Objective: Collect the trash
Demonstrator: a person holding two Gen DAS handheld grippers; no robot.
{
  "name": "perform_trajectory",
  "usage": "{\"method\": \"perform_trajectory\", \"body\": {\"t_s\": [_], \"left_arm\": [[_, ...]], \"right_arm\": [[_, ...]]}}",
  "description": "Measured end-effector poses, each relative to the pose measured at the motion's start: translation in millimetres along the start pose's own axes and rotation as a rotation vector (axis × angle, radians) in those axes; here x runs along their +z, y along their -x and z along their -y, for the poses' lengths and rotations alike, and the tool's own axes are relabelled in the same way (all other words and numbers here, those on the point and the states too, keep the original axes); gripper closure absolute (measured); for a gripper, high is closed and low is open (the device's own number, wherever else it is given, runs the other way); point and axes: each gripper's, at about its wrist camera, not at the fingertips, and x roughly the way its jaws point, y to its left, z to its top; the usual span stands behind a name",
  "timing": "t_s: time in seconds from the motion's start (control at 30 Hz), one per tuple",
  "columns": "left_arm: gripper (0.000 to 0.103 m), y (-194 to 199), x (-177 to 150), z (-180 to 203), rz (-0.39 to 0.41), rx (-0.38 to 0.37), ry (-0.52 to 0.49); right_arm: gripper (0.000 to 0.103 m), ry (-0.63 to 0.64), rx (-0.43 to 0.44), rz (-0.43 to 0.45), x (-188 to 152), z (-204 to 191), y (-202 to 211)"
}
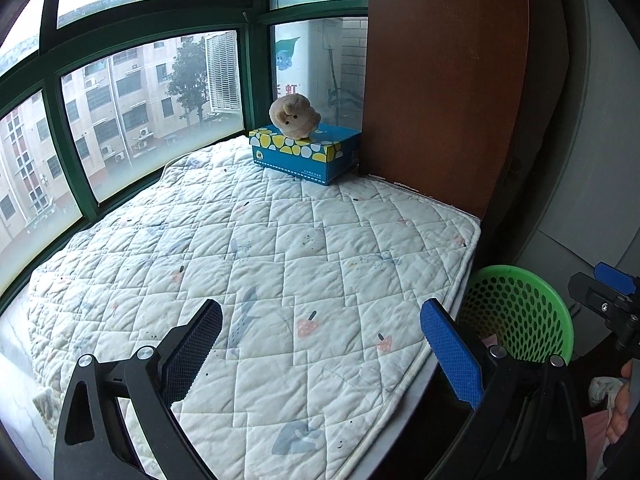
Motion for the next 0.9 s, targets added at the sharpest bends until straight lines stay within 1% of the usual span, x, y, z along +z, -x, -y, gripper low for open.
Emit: {"method": "perform_trajectory", "body": {"t_s": [0.43, 0.9], "left_arm": [[0.007, 7, -2, -4, 0.015, 0.002, 0.027], [0.007, 6, -5, -9, 0.010, 0.009, 0.048]], "right_arm": [[0.005, 0.019, 0.013, 0.024, 1, -8, 2], [0.005, 0.043, 0.010, 0.028, 0, -15, 0]]}}
